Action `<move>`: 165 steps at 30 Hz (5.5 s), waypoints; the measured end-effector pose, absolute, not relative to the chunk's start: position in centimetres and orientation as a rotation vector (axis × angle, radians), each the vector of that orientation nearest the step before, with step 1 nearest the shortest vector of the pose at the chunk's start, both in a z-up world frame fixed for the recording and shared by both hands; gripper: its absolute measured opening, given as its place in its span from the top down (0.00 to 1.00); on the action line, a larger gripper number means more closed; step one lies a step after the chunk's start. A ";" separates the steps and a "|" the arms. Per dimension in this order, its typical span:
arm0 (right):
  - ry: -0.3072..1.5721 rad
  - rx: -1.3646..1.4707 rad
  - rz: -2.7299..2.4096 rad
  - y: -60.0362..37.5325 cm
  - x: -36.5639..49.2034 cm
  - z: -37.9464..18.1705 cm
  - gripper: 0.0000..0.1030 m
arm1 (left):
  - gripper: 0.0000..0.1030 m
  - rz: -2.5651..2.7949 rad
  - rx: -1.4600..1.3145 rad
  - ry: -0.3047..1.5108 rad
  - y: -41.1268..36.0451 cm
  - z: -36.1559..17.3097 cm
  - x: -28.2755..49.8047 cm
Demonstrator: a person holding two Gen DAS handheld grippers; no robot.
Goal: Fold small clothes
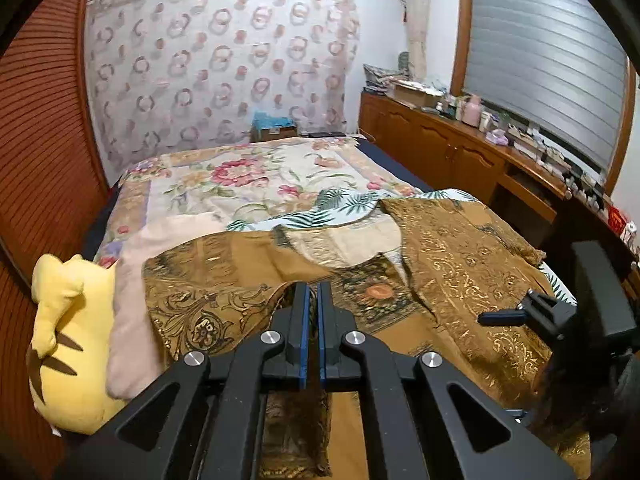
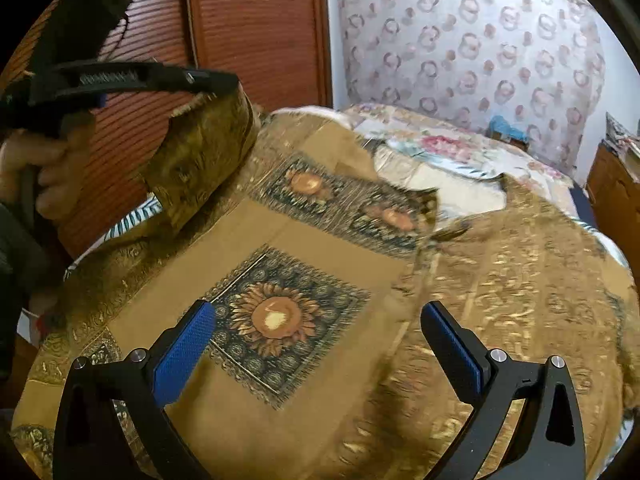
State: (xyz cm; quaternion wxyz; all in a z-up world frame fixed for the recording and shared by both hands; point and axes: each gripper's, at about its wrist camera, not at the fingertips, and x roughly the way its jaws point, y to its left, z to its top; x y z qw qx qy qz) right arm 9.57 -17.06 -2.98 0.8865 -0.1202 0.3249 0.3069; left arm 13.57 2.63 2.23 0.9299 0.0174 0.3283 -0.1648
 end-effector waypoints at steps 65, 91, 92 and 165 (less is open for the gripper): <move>0.691 -0.464 0.756 -3.7 21.4 0.2 0.99 | 0.23 -0.084 -0.120 0.625 12.3 -4.3 3.2; 0.560 -0.254 0.561 -12.5 17.2 4.8 0.49 | 0.23 -0.166 -0.065 0.615 7.2 -2.6 4.4; 0.551 -0.251 0.560 -13.1 16.6 4.9 0.48 | 0.23 -0.172 -0.059 0.613 6.8 -2.5 4.5; 0.667 -0.108 0.320 -30.4 10.5 -7.0 0.91 | 0.23 -0.363 0.051 0.693 -7.5 -3.5 9.2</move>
